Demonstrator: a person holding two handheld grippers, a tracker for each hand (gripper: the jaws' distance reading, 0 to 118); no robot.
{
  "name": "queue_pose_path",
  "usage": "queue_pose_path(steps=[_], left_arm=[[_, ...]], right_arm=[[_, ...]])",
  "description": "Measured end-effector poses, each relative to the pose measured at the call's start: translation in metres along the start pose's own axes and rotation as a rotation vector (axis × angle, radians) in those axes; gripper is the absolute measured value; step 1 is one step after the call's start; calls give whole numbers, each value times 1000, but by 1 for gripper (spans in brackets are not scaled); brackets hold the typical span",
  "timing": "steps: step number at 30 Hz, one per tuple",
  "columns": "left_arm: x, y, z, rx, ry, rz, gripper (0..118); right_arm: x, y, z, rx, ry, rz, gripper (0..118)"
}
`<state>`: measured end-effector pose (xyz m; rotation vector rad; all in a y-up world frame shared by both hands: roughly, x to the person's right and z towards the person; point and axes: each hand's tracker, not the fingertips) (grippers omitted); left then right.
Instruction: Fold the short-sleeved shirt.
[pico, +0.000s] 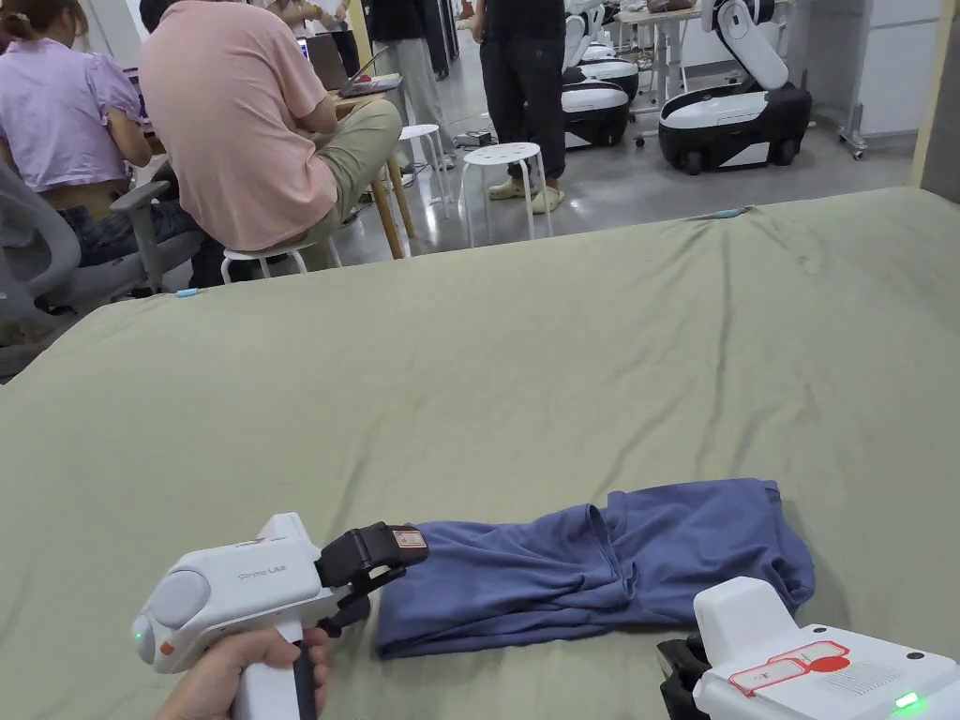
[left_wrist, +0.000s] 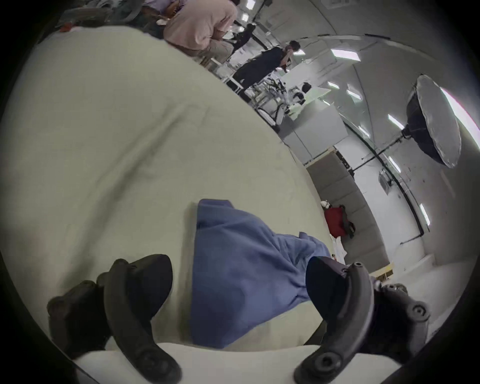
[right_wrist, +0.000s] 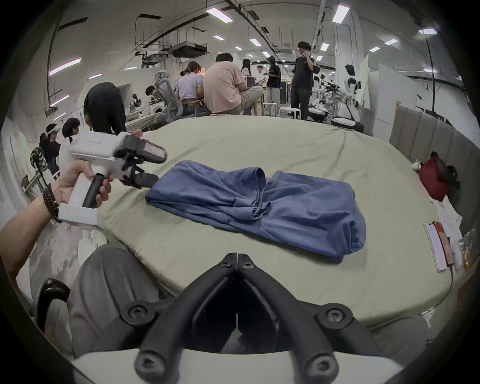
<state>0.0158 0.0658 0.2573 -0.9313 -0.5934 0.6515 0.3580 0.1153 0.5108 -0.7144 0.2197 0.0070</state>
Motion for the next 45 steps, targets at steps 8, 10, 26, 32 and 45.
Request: queue_pose_path(steps=[8,10,26,32,45], left_arm=[[24,-19,-38,-15,61,-100,18],[23,-22,-33,-28,34,-85,17],[-42,21,91,197,174,-5,11],[-29,27,106,229,117,-32,11],[141,-15,31,120,-141,-243,11]], right_arm=[[0,1,-2,-16,-15,-1,0],[0,1,-3,-25,-15,-1,0],[-11,7,-13,-25,13,-5,0],[-15,6,-15,-27,34,-2,0],[9,-8,-1,-18,5,-65,0]])
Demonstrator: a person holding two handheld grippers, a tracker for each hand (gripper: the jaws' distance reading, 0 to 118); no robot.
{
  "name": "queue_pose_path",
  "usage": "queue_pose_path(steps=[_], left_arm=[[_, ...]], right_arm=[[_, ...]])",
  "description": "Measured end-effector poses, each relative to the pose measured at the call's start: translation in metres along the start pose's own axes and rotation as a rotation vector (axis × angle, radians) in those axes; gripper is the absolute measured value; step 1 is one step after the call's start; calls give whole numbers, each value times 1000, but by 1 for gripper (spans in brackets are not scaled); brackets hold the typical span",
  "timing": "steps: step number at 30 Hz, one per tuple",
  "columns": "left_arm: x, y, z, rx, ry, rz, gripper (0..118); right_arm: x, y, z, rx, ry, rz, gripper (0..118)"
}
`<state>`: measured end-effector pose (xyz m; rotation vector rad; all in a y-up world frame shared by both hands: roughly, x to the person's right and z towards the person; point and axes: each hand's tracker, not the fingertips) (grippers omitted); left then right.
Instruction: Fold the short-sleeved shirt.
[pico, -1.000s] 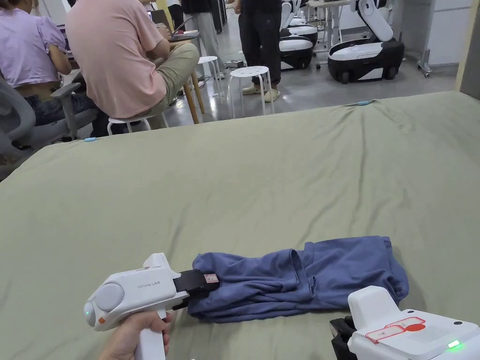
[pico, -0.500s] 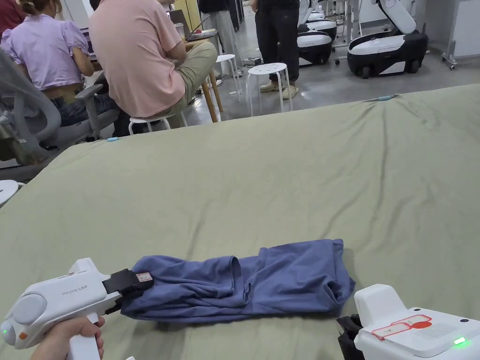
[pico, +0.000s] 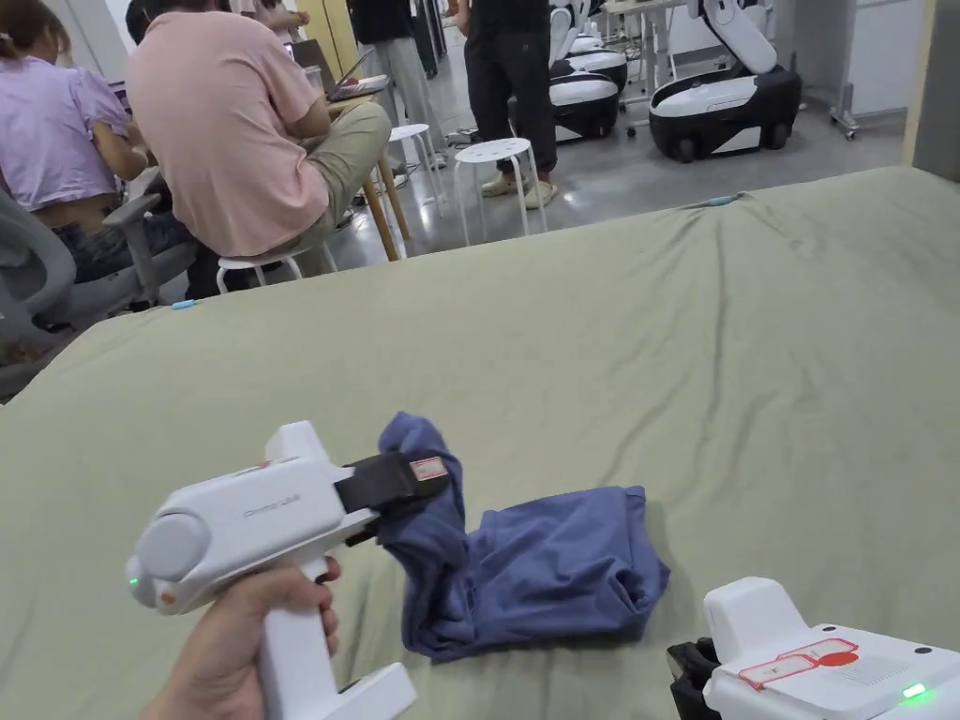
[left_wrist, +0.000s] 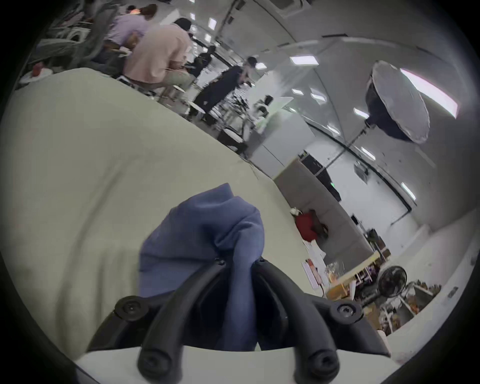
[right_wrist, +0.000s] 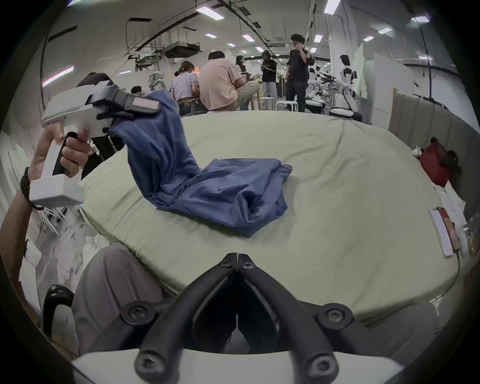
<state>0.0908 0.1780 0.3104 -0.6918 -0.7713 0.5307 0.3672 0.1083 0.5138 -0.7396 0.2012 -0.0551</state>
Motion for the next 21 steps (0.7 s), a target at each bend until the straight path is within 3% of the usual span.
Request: queue_pose_path(steps=[12,14,15,17,18,19,21], left_arm=[[9,-55,-138,-216,78,43,12],[8,-56,-138,-195,74,59,28],[10,-54,-135,-172,60,50,46],[21,-50,-124,-142,35,15,108],[24,-46,-119,-138,33,-17,118],[25,-42,-107,-88,5,-47,113],[34,-31,-93,-70,4,-57,118]], right_arm=[[41,-10,36,47,-93,-82,0],[48,-11,39,43,-103,-94,0],[51,-12,39,39,-103,-101,0],[54,-13,38,35,-102,-113,0],[53,-14,37,33,-104,-114,0],[52,-13,36,31,-107,-111,0],[51,-12,32,30,-109,-105,0]])
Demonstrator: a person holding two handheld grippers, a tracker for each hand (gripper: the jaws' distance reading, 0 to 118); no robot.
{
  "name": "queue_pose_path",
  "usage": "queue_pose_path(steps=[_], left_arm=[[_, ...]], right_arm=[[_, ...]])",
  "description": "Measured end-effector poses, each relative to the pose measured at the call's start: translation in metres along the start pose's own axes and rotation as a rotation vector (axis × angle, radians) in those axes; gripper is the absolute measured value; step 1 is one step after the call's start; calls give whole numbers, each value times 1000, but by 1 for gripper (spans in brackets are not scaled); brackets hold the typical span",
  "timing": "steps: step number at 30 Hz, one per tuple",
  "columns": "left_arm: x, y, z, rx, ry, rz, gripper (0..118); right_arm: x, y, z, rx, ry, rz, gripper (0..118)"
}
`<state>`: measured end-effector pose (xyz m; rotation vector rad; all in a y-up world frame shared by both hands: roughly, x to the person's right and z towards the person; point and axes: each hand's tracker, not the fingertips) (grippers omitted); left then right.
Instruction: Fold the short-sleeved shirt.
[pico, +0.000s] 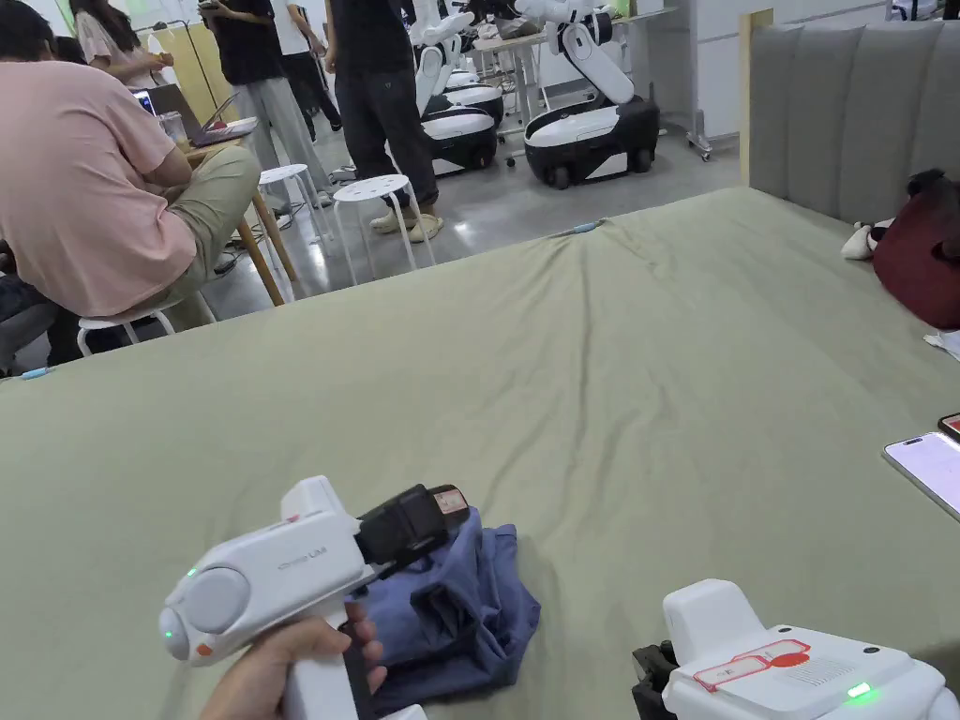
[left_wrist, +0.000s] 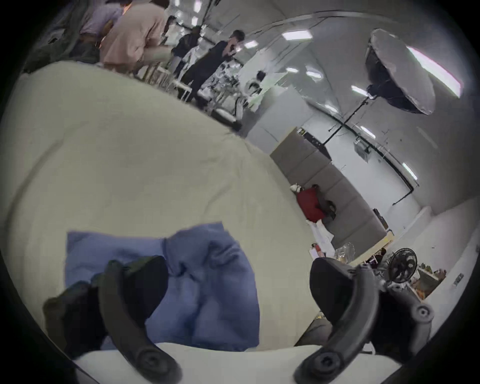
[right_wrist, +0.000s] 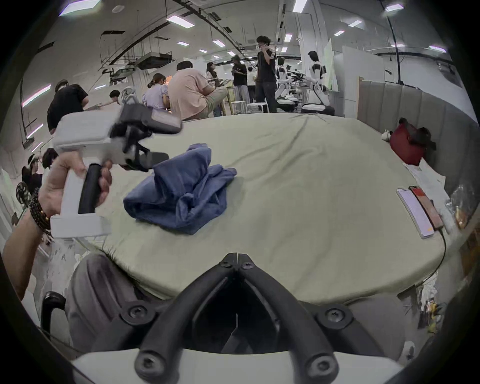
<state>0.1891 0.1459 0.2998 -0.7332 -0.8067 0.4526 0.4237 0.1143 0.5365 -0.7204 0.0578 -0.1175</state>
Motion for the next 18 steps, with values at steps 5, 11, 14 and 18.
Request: queue_pose_path(steps=[5,11,14,18], left_arm=[[-16,14,30,-24,6,10,13],[-28,8,24,-68,62,3,0],[-28,4,4,-79,68,21,0],[-24,-2,-25,-154,12,59,0]], right_arm=[[-10,4,-8,2,-7,28,0],[-21,6,-10,-4,16,52,0],[-23,4,-10,-15,35,66,0],[-21,4,-7,-19,33,67,0]])
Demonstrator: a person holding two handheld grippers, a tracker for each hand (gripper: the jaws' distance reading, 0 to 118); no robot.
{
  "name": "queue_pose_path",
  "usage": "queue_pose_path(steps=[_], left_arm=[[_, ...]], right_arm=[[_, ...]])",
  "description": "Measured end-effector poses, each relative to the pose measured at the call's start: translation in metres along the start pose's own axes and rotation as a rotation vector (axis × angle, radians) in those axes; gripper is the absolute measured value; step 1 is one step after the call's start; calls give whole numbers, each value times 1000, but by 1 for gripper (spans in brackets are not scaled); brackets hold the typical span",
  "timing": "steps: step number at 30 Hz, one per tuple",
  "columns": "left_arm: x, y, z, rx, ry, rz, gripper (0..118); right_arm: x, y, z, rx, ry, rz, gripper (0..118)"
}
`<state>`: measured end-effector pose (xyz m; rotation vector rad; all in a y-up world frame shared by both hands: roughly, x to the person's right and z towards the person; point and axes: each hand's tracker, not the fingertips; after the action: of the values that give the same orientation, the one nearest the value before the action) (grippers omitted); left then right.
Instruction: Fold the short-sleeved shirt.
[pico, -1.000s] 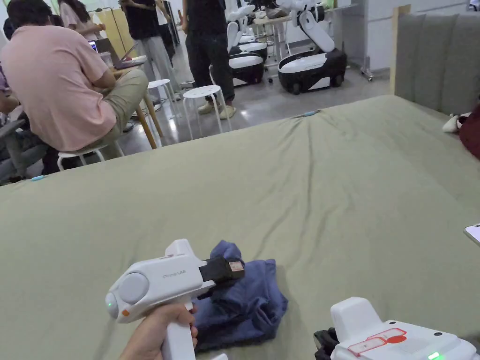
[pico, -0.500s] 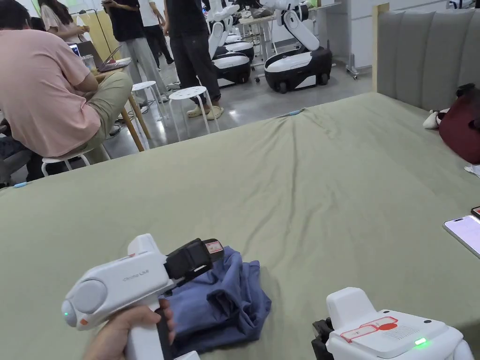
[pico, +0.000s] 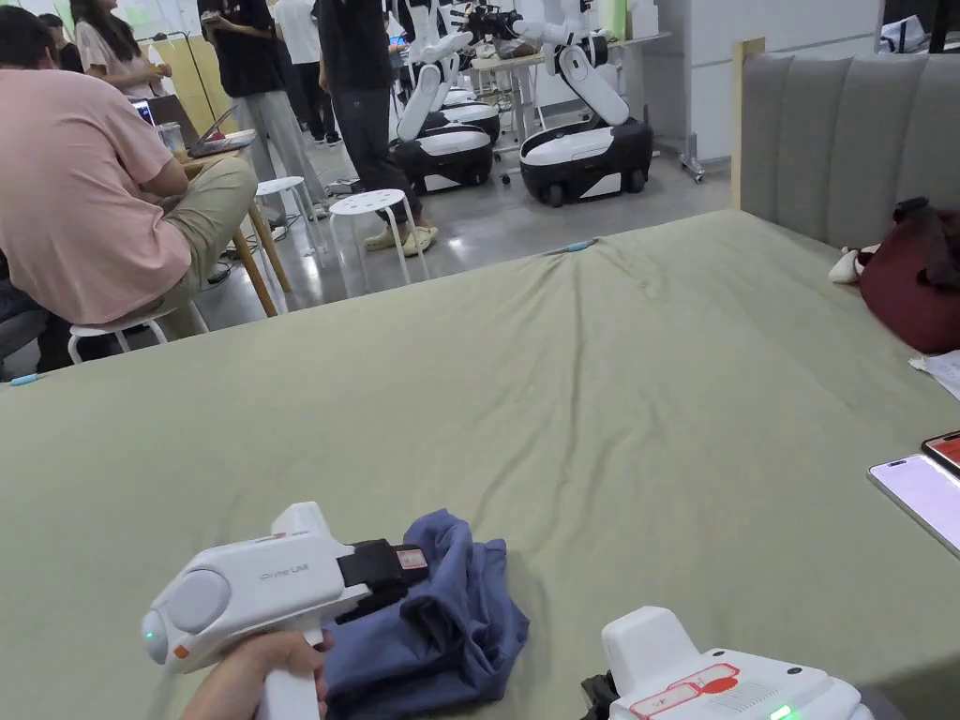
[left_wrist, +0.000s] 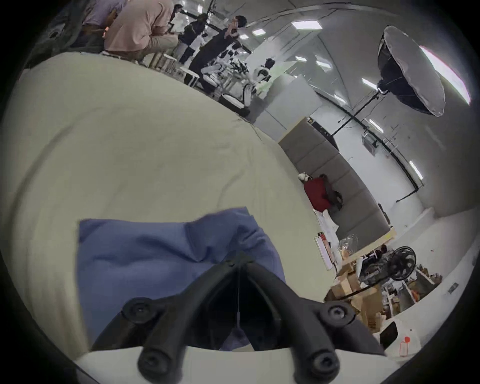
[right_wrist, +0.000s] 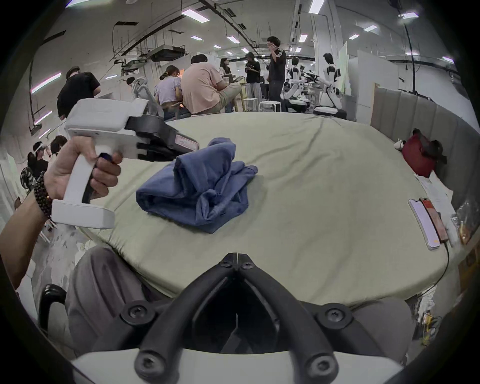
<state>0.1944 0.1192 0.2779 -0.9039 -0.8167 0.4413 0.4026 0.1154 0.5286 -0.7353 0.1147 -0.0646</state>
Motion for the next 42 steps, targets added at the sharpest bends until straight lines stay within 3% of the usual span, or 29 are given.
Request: queue_pose_path(steps=[4,10,16,21,24,27,29,30,31,33,34,35,37,40,42], left_arm=[[12,-14,-41,-119,48,-64,0],[11,-33,-69,-150,101,-124,0],[11,-12,-10,-80,119,-191,0],[-15,-5,66,30,127,-77,0],[-33,-7,97,51,151,-49,0],[-52,-8,107,48,214,-41,0],[-63,-9,104,35,236,-13,0],[-69,-10,103,47,216,12,6],[-74,-11,102,55,168,40,26],[-82,-11,91,15,61,120,82],[-85,-12,82,-7,31,151,117],[-87,-14,72,-21,22,173,118],[-87,-15,61,-1,26,159,106],[-92,-16,31,-57,142,201,106],[-89,-15,23,-28,112,197,108]], right_arm=[[9,0,4,3,-25,-12,0],[23,8,-3,-26,-38,-29,0],[16,81,-38,87,67,-5,0],[3,126,-95,56,208,-10,0],[6,122,-134,-47,166,-25,0],[22,104,-171,-177,84,-100,0],[34,87,-179,-149,115,-126,0],[38,82,-174,-85,149,-151,0],[39,80,-170,-67,158,-149,0],[36,78,-165,-75,134,-103,0],[33,77,-164,-68,130,-82,0],[33,78,-164,-68,132,-76,0],[35,79,-164,-70,130,-75,0],[35,77,-164,-67,137,-75,0],[34,75,-162,-61,141,-80,0]])
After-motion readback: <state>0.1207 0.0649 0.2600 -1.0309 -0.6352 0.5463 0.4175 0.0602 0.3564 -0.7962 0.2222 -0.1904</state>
